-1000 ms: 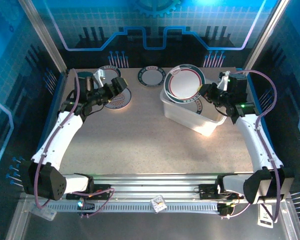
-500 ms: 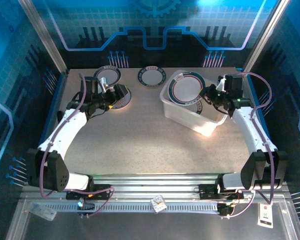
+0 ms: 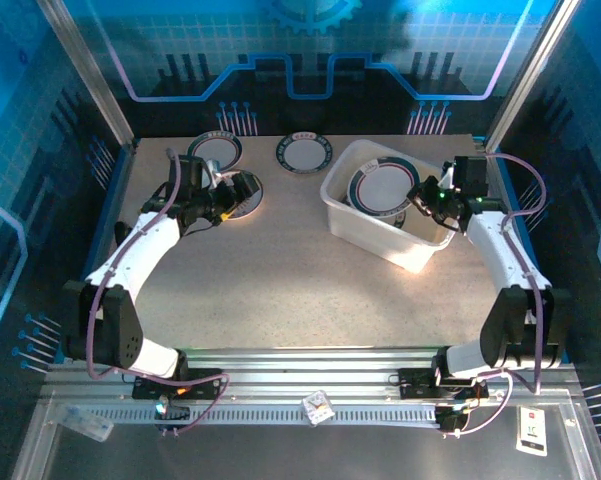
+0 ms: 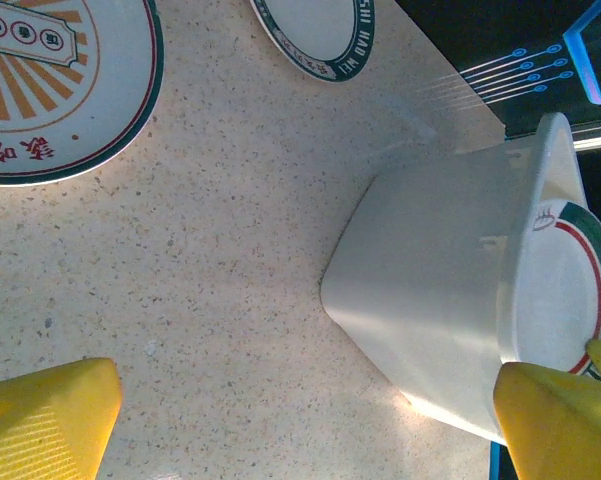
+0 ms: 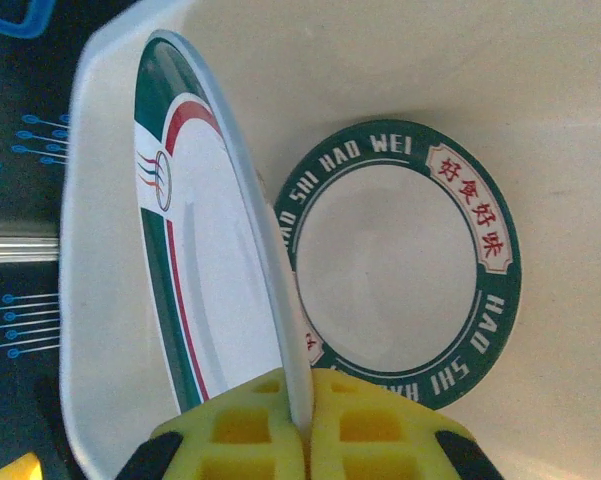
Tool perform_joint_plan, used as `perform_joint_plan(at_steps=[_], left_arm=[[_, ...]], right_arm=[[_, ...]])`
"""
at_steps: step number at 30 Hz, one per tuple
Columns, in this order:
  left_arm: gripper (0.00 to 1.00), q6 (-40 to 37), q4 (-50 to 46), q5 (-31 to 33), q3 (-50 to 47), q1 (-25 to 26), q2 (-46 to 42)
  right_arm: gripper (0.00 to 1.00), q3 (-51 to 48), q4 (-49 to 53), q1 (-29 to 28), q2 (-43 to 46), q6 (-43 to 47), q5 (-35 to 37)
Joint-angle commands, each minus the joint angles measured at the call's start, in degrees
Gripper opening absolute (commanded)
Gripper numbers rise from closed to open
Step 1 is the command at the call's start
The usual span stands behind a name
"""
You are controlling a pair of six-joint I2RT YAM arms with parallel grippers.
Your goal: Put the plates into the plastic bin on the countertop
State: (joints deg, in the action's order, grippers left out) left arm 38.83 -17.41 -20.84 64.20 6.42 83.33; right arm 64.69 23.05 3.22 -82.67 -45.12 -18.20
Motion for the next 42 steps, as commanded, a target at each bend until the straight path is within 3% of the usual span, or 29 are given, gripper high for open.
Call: perform_joint_plan(at_steps=[1, 15, 24, 42], left_arm=[[0.97, -1.1, 0.7, -0.9, -0.5, -0.6, 0.4], [0.97, -1.4, -0.1, -0.2, -0.6, -0.6, 1.7], [0.97, -1.5, -0.3, -0.2, -0.8, -0.6, 1.8], [0.97, -2.1, -3.1, 2.0, -2.5, -0.6, -2.2]], right_arm=[[0.0, -0.2, -1.7, 0.9, -2.4, 0.8, -1.6], [0.01, -0.2, -3.4, 0.6, -11.2, 1.1, -3.4], [0.07, 1.7, -0.4, 0.0, -14.5, 2.5, -1.7], [0.69, 3.0, 5.9, -1.3, -9.7, 4.2, 4.7]])
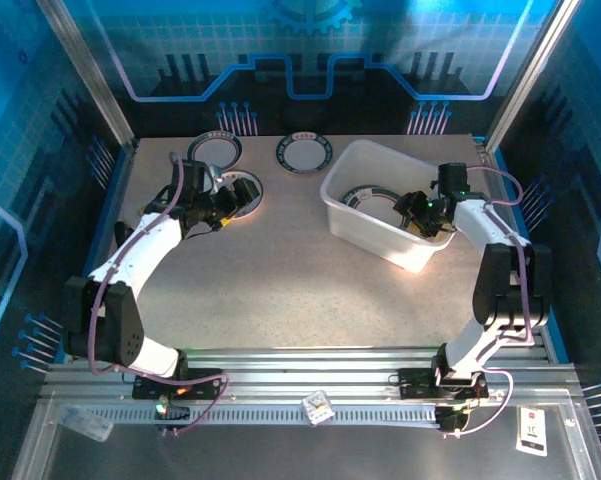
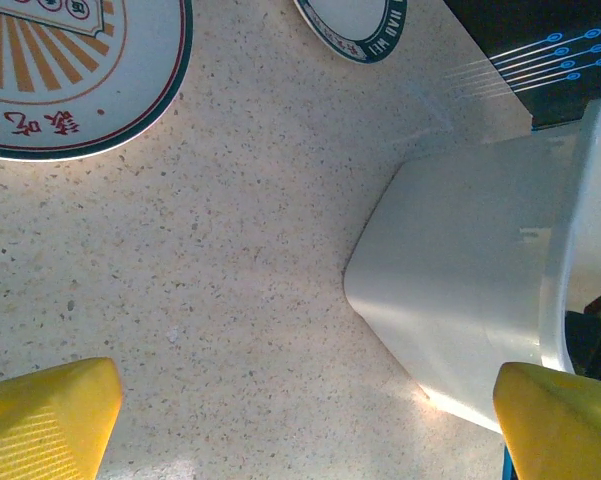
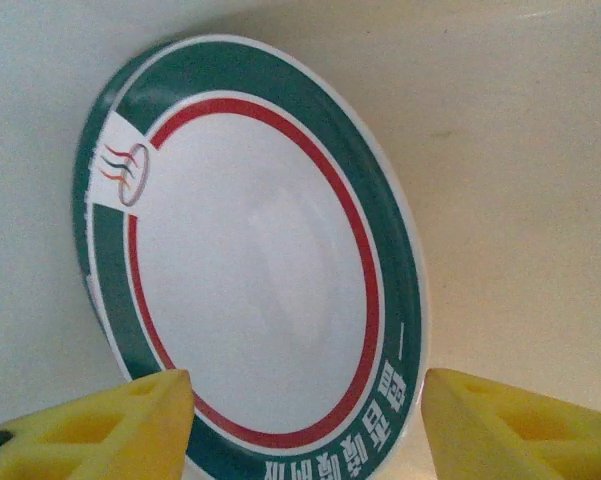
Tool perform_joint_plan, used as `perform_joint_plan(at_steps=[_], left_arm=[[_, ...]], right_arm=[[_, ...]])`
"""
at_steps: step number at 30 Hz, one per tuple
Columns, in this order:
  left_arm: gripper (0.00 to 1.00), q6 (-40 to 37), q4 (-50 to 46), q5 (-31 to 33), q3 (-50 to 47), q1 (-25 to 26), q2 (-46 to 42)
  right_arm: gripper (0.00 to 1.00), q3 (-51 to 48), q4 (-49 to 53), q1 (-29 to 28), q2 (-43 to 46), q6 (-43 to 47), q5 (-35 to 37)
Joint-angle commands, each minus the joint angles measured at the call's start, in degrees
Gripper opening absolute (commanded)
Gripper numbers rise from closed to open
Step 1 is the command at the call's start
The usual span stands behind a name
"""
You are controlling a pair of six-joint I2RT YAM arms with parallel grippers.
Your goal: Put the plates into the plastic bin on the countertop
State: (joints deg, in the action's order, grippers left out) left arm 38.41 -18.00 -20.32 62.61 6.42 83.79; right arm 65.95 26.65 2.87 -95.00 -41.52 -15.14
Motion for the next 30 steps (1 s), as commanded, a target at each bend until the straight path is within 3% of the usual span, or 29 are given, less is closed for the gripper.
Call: perform_joint_plan(at_steps=[1, 9, 18, 30], left_arm=[[0.97, -1.8, -3.0, 2.1, -1.0, -0.6, -3.2], [0.97, -2.2, -5.8, 4.2, -2.5, -0.7, -6.3], [0.98, -1.4, -7.9, 6.0, -4.3, -4.3, -6.2], [0.98, 2.3, -3.2, 7.5, -0.4, -9.6, 6.5]], right_arm=[[0.72, 1.7, 2.6, -1.1, 3.1, 0.7, 2.0], [0.89, 0.6, 5.0, -1.7, 8.1, 1.0, 4.7], [0.91, 1.3, 9.6, -3.0, 17.7, 3.8, 8.4], [0.88, -2.5, 12.0, -6.2, 29.7, 4.3, 12.5]])
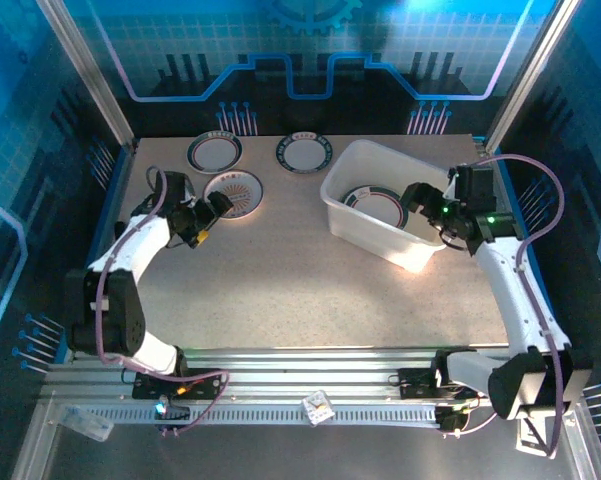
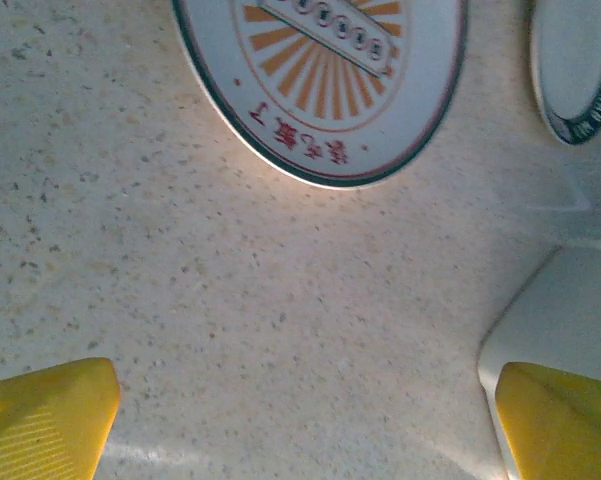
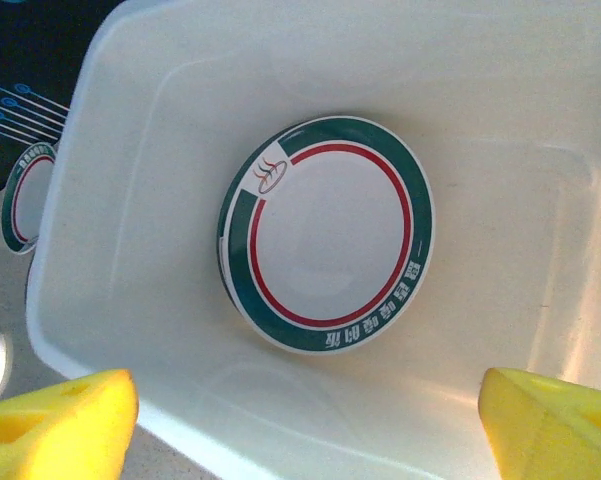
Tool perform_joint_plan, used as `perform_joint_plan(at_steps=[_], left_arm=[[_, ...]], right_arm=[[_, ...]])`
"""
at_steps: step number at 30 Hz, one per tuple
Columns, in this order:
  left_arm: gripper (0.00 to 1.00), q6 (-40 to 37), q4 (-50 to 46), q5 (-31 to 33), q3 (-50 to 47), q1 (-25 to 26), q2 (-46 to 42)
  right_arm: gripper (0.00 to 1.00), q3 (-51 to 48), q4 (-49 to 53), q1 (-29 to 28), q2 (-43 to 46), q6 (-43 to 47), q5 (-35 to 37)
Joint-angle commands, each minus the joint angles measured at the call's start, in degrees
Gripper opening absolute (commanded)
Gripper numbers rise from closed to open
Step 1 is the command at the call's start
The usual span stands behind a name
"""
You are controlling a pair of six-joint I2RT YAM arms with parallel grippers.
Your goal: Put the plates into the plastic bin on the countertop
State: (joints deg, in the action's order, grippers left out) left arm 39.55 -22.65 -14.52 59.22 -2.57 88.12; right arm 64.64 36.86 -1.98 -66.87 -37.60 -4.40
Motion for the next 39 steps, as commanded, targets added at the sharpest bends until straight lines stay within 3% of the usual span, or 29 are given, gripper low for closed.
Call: perform_joint_plan(at_steps=[1, 10, 22, 31, 39], left_arm=[[0.98, 1.2, 1.7, 2.2, 3.7, -0.7, 3.3], [0.94, 0.9, 4.1, 4.2, 10.8, -2.6, 15.2], [0.84, 0.4, 4.4, 1.4, 21.5, -3.5, 27.8], [0.71, 0.2, 4.6, 0.7, 23.2, -3.5, 31.8], [0.5, -0.6, 4.3, 0.7, 23.1, -3.4, 33.1]], right_arm=[[0.88, -1.4, 1.8, -1.7, 2.0, 0.4, 2.1], [0.84, -0.2, 2.2, -2.9, 2.4, 0.9, 3.5], [0.83, 1.2, 2.2, -3.5, -0.8, 0.6, 3.8], [0.82, 2.2, 2.8, -4.3, -2.5, 0.5, 4.7], [0.81, 2.0, 2.3, -5.1, -3.2, 0.3, 4.6]])
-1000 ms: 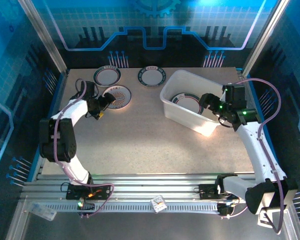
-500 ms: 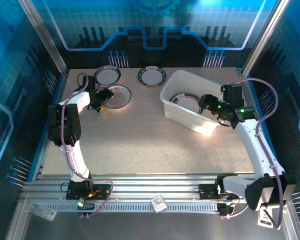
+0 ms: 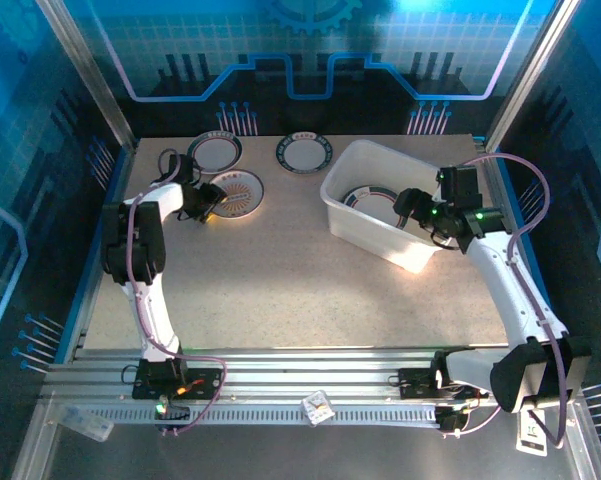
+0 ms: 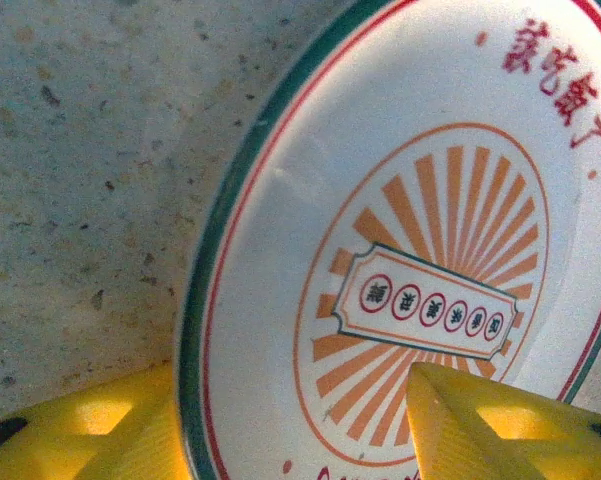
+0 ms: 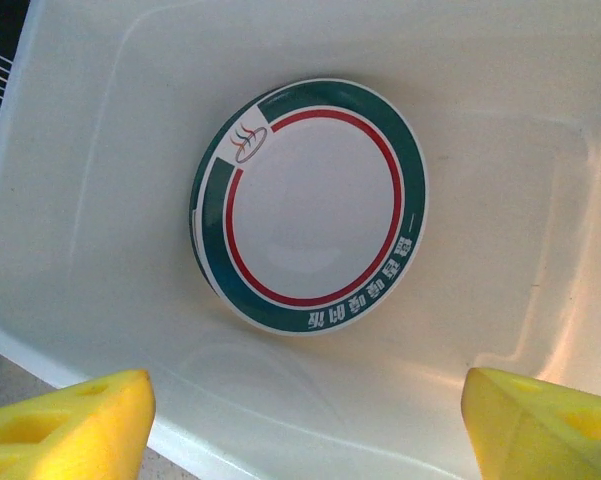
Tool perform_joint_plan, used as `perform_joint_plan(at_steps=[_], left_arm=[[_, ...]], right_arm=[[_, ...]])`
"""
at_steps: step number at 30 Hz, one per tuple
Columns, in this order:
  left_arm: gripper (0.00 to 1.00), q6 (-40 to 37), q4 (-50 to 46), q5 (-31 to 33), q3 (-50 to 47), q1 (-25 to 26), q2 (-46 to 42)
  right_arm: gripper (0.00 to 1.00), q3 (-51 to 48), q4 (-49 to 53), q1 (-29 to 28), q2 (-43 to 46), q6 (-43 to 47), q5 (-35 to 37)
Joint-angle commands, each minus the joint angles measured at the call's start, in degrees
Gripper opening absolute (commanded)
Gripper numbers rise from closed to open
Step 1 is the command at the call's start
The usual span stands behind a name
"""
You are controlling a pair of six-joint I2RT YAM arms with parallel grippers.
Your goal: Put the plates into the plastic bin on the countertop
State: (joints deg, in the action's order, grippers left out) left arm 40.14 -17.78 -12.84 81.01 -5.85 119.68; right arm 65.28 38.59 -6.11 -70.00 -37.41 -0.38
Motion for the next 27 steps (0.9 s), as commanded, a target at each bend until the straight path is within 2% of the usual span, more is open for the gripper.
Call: perform_joint_plan(at_steps=[1, 6, 12, 27], left_arm=[[0.48, -1.2, -0.7, -0.9, 1.2, -0.1, 1.4], [0.34, -1.6, -0.4, -1.2, 0.5, -0.1, 0.9], [0.23, -1.8, 0.3, -1.7, -1.1, -0.1, -1.1], [0.09, -1.6, 2.9, -3.6, -9.7, 0.0, -12.7]], right_arm=[[0.81, 1.3, 0.5, -1.0, 0.0, 0.1, 0.6], [0.81, 0.6, 0.1, -1.1, 0.5, 0.1, 0.5], [0.8, -0.1, -0.4, -1.1, 1.5, 0.1, 0.4], [0.8, -4.1, -2.0, -1.1, 7.3, -0.2, 0.1]])
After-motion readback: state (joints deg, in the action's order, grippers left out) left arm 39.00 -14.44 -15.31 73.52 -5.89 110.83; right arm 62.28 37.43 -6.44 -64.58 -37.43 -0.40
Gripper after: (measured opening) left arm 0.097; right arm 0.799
